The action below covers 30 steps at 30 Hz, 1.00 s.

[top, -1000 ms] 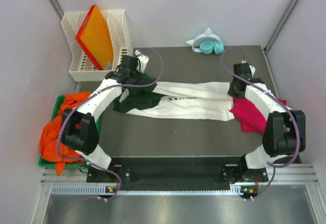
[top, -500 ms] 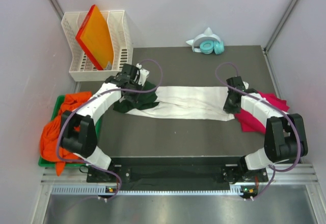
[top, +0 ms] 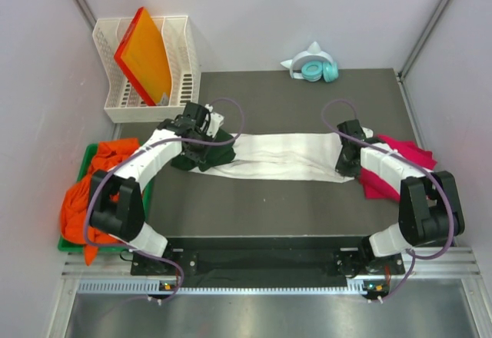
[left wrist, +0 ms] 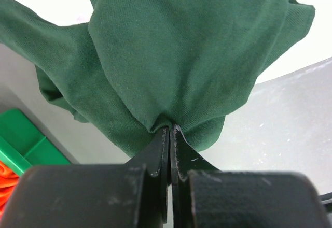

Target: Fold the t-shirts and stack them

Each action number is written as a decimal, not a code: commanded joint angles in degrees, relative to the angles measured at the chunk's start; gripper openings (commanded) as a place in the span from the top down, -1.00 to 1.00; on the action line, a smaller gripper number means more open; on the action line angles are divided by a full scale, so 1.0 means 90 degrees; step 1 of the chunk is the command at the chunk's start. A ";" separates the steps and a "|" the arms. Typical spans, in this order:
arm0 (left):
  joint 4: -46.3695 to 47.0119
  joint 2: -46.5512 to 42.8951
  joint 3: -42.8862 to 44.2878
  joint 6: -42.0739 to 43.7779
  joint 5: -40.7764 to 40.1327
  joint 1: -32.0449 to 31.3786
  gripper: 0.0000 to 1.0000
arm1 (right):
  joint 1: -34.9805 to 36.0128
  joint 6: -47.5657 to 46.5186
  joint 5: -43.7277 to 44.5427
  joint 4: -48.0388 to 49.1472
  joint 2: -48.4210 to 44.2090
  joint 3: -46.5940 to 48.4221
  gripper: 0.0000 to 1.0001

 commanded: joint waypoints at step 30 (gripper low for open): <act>0.0476 -0.0955 -0.0122 0.0073 0.0502 0.0029 -0.98 | -0.0978 -0.0158 0.0325 0.0503 -0.0564 0.0727 0.04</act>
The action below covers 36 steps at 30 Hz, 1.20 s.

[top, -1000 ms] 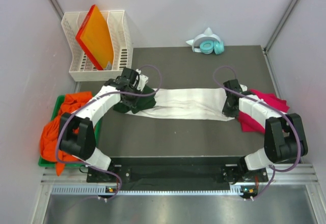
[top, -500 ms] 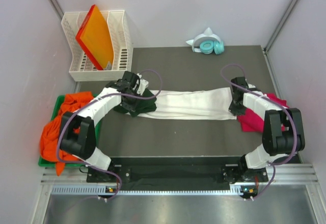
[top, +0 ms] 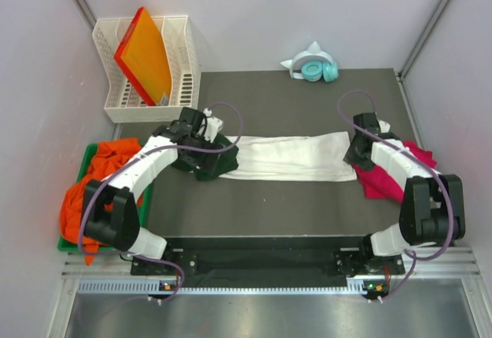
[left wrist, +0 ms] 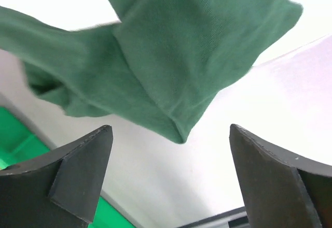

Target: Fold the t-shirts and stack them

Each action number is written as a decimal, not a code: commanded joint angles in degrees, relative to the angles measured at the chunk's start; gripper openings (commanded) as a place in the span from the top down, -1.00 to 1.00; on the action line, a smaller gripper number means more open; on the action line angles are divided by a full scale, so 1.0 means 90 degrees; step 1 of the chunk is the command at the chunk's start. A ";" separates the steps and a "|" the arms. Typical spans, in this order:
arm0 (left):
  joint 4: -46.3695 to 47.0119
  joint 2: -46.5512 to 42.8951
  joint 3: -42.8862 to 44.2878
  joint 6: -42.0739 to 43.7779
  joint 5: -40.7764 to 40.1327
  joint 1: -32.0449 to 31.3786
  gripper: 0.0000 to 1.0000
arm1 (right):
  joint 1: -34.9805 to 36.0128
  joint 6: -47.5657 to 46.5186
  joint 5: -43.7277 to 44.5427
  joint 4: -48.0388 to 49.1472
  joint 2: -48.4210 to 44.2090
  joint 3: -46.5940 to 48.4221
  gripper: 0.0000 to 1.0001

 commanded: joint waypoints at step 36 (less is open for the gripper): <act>0.1922 0.1768 0.1616 -0.0278 -0.1200 -0.1594 -0.66 | 0.1071 -0.0442 -0.0934 0.0942 -0.0317 0.0769 0.23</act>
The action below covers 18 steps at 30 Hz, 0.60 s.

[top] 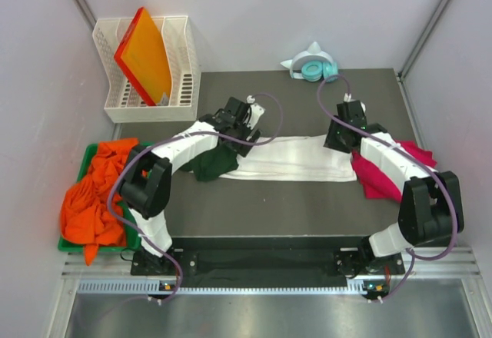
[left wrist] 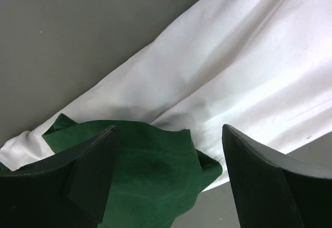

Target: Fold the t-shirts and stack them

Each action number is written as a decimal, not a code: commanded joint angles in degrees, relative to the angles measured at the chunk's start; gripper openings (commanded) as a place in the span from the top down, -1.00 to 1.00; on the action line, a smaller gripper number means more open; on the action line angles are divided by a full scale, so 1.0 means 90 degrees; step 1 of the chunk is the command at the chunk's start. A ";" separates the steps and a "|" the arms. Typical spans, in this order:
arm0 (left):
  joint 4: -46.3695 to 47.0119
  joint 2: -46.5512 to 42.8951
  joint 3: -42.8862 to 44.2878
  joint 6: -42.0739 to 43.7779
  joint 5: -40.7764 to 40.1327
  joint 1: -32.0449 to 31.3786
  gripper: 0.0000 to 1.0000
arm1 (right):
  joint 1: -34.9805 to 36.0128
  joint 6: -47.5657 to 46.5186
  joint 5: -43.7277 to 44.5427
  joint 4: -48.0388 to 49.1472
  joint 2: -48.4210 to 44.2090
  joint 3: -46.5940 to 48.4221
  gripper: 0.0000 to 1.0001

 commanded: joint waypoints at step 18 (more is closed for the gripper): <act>0.0179 -0.0565 -0.0423 0.0113 -0.1539 -0.0213 1.00 | 0.0044 0.0103 -0.0048 0.0406 0.0032 -0.0198 0.38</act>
